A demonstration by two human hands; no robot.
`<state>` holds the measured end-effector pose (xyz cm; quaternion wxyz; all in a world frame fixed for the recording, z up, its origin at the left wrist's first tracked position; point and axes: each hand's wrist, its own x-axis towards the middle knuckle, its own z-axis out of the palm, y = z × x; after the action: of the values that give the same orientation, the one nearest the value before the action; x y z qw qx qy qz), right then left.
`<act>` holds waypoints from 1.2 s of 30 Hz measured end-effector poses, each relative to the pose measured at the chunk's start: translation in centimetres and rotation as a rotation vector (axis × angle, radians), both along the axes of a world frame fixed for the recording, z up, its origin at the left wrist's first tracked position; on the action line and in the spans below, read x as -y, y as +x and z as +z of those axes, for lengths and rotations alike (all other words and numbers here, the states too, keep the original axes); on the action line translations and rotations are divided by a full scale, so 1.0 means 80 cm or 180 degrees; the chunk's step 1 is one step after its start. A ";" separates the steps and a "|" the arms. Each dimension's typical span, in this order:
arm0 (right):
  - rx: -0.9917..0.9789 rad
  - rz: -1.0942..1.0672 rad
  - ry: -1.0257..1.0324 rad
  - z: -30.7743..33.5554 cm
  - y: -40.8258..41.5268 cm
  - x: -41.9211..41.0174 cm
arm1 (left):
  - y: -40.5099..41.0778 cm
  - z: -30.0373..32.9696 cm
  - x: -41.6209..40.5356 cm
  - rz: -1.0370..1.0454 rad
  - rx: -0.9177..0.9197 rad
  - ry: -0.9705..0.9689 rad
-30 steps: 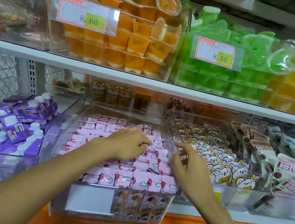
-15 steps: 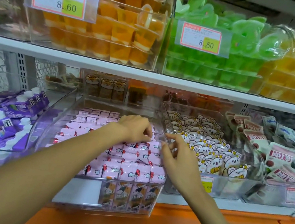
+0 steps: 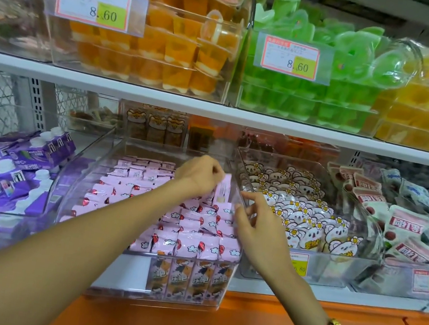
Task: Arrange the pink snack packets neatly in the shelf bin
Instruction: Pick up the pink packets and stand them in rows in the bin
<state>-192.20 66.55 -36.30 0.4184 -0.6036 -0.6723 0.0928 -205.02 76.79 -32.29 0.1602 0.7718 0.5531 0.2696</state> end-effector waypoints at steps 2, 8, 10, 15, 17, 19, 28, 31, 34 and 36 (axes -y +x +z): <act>-0.0026 0.0003 -0.0014 0.002 -0.001 0.001 | -0.005 0.011 0.005 0.0122 0.0933 -0.0144; -0.0018 -0.0009 -0.0109 0.006 -0.002 0.004 | -0.043 0.027 0.037 0.0680 0.3706 -0.0720; 0.0043 -0.0114 -0.0080 0.008 -0.004 0.004 | -0.064 0.024 0.050 0.0835 0.4292 -0.1004; 0.0366 -0.0030 0.0875 0.026 -0.022 0.013 | -0.087 0.023 0.074 0.0707 0.4821 -0.1843; 0.0408 0.0290 0.0945 0.031 -0.032 0.015 | -0.086 0.026 0.080 0.0549 0.4784 -0.2078; 0.0220 0.0441 0.0992 0.033 -0.037 0.018 | -0.084 0.028 0.084 0.0390 0.4707 -0.2301; -0.2746 0.0509 -0.0253 0.050 -0.035 0.022 | -0.089 0.023 0.084 -0.0411 0.3186 -0.1857; -0.2976 0.0454 -0.0329 0.051 -0.033 0.021 | -0.089 0.028 0.089 -0.0567 0.2893 -0.1503; -0.3029 0.0354 -0.0379 0.051 -0.032 0.020 | -0.090 0.027 0.087 -0.0704 0.2688 -0.1265; -0.3364 0.0478 -0.0415 0.053 -0.030 0.021 | -0.089 0.024 0.084 -0.0618 0.2756 -0.1229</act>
<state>-194.58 64.90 -32.03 0.6536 -0.4496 -0.4042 0.4553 -212.11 70.08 -30.38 0.5404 0.5929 0.4009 0.4423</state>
